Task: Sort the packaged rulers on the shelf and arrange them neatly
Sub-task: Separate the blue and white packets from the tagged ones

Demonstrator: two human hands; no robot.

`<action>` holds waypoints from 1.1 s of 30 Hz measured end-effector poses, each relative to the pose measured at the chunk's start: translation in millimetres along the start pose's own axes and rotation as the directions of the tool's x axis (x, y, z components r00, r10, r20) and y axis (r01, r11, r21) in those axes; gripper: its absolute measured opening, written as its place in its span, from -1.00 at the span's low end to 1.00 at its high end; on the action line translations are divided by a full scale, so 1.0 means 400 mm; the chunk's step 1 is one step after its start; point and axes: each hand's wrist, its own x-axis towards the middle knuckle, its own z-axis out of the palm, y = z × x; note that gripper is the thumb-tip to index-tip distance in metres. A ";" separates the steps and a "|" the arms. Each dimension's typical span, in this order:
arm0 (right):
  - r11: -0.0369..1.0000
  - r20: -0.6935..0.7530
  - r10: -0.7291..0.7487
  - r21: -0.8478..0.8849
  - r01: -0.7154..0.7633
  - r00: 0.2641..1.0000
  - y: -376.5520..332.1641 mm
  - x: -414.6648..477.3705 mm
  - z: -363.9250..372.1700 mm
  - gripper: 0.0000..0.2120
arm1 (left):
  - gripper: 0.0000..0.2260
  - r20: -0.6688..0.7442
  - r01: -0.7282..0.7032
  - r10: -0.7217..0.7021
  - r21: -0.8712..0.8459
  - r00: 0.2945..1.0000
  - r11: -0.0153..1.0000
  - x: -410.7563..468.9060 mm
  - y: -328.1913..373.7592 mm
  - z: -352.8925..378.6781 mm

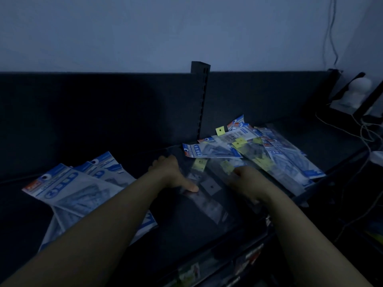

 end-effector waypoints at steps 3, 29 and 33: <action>0.993 -0.072 -0.046 0.107 0.053 0.996 -0.017 0.014 -0.006 -0.73 | 0.17 -0.002 0.009 -0.009 -0.110 1.000 0.994 0.006 -0.012 -0.013; 0.995 0.025 -0.057 0.089 0.054 0.998 -0.113 0.095 0.027 -0.82 | -0.78 -0.269 -0.114 -0.050 -0.562 0.962 0.819 0.008 -0.080 -0.052; 0.976 -0.102 -0.014 0.217 0.036 0.995 -0.057 0.062 -0.018 -0.69 | -0.93 -0.304 -0.156 -0.023 -0.550 0.952 0.820 0.016 -0.018 -0.014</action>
